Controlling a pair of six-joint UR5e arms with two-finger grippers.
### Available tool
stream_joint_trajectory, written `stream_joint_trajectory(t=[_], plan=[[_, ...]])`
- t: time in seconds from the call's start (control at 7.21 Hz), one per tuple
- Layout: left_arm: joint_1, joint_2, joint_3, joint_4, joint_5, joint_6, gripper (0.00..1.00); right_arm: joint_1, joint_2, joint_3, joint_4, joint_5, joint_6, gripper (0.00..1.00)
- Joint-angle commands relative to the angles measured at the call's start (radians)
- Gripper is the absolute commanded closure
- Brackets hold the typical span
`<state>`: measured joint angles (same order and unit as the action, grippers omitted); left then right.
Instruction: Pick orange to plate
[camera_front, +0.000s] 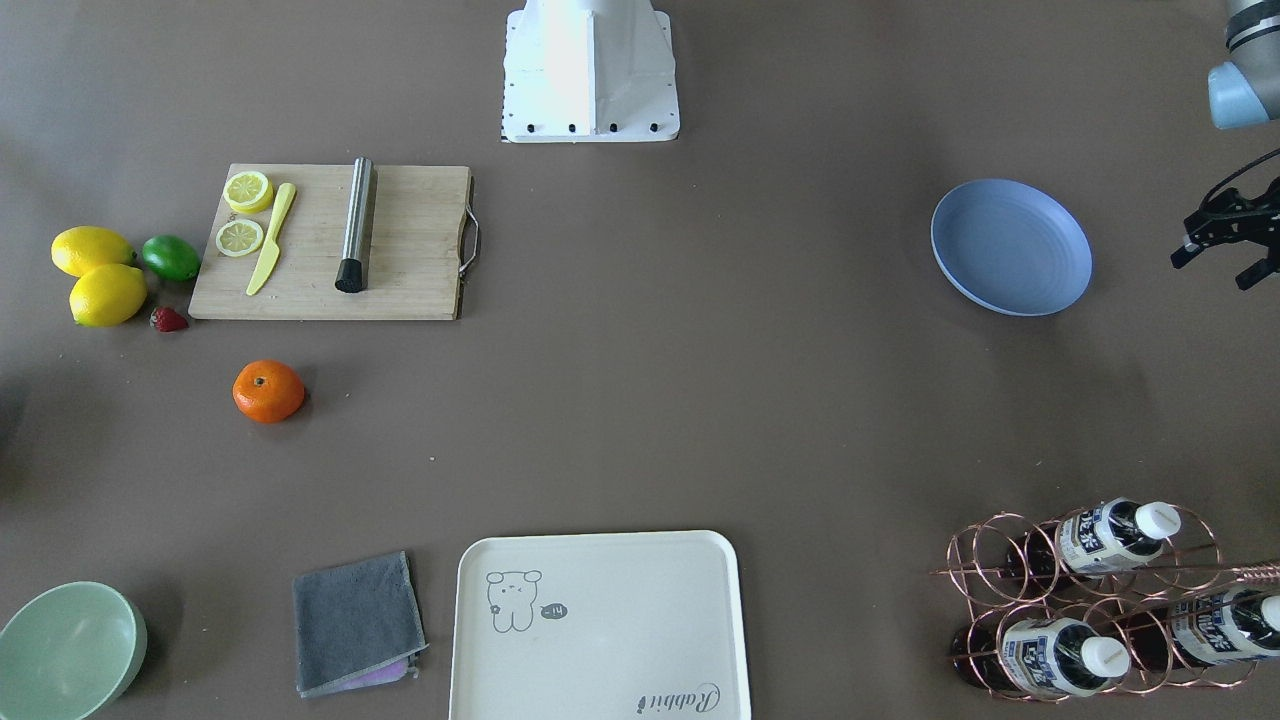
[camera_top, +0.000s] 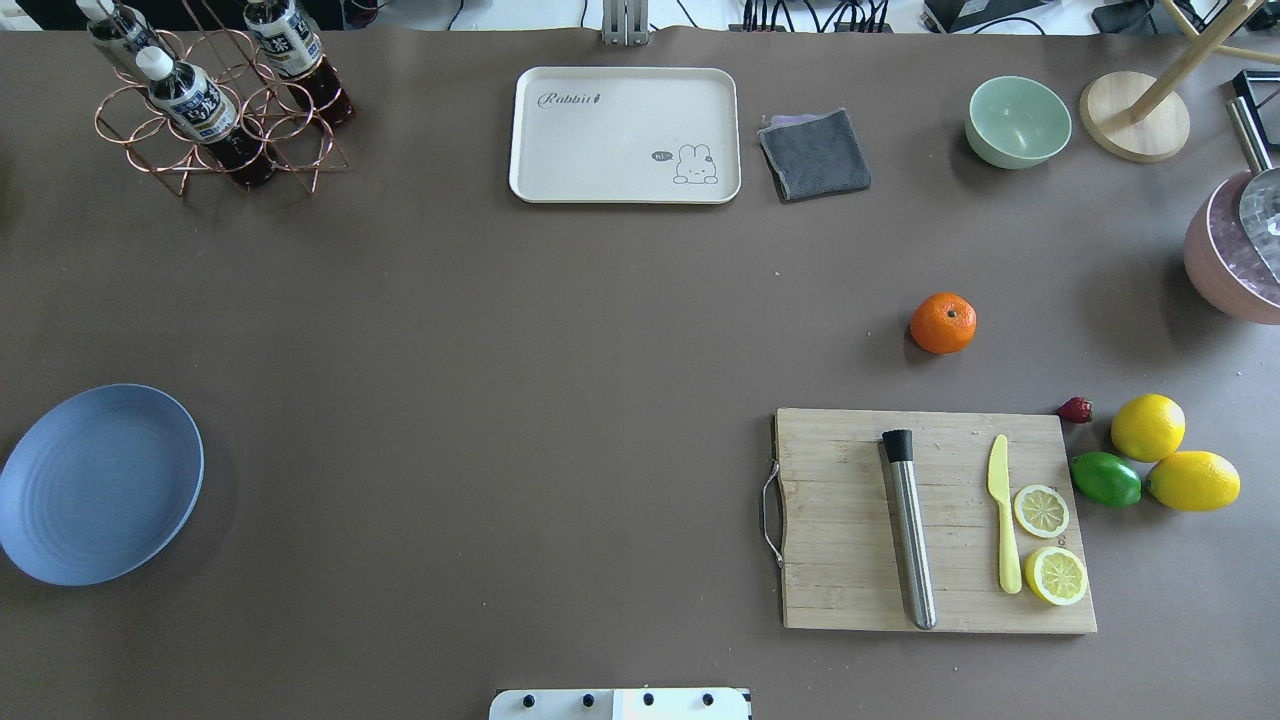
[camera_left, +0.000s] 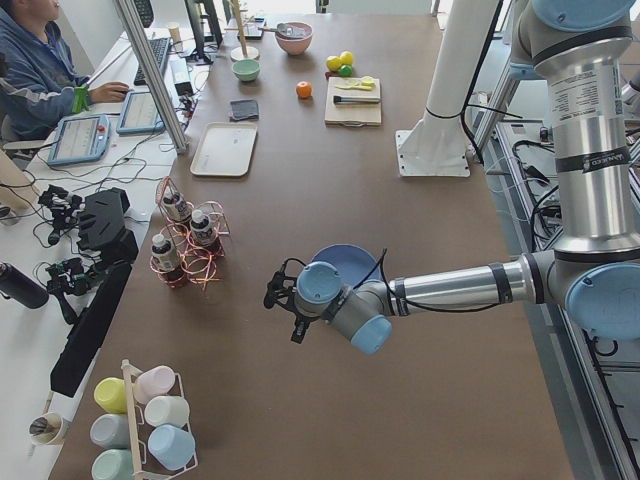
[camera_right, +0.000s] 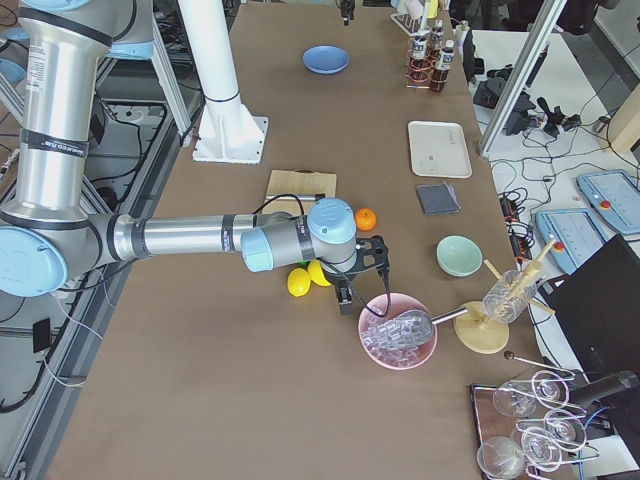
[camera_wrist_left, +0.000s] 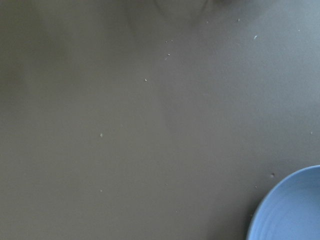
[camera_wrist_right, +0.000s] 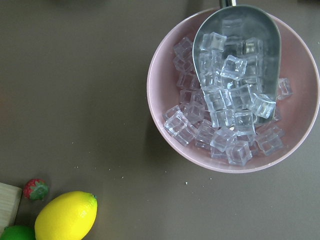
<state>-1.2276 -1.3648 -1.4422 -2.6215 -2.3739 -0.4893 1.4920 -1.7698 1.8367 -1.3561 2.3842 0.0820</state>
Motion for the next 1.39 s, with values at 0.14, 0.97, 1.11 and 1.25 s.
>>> stream_joint_trajectory(t=[0.14,0.97,1.11,1.25], plan=[[0.217,0.015,0.095,-0.314,0.128,-0.278,0.06,0.001,-0.002,0.001,0.011,0.001,0.007,0.00],[0.264,0.013,0.092,-0.363,0.114,-0.281,0.79,0.001,0.003,-0.001,0.011,0.001,0.008,0.00],[0.264,0.015,0.092,-0.376,0.083,-0.282,0.95,-0.001,0.004,-0.001,0.011,0.001,0.008,0.00],[0.264,0.015,0.085,-0.393,0.047,-0.284,1.00,0.001,0.004,-0.001,0.011,0.001,0.008,0.00]])
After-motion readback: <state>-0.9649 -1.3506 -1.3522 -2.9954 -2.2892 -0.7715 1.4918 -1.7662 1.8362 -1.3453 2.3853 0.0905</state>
